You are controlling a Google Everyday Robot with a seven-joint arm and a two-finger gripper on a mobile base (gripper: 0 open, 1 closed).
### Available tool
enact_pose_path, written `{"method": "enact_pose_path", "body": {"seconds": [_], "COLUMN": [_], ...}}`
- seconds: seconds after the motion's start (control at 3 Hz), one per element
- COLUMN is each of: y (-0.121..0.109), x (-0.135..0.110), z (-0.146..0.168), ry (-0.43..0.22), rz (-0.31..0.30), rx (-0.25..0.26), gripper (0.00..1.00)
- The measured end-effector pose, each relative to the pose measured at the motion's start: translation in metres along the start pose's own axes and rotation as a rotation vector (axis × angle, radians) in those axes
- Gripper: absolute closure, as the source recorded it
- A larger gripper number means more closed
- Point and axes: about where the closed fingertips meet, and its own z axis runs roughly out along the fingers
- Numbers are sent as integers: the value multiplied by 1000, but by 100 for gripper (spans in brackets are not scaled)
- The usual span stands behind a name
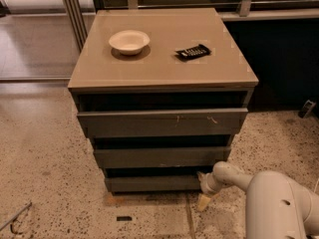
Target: Open bottom drawer
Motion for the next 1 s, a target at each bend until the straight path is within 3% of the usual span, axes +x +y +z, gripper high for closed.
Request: {"method": "enact_pose_path", "body": {"seconds": [0.33, 1.0], "y": [17, 71], "x": [7, 10], "z": [-7, -25], "ry": [2, -9], "rz": [46, 91], "rx": [-46, -190], "gripper": [0, 0]}}
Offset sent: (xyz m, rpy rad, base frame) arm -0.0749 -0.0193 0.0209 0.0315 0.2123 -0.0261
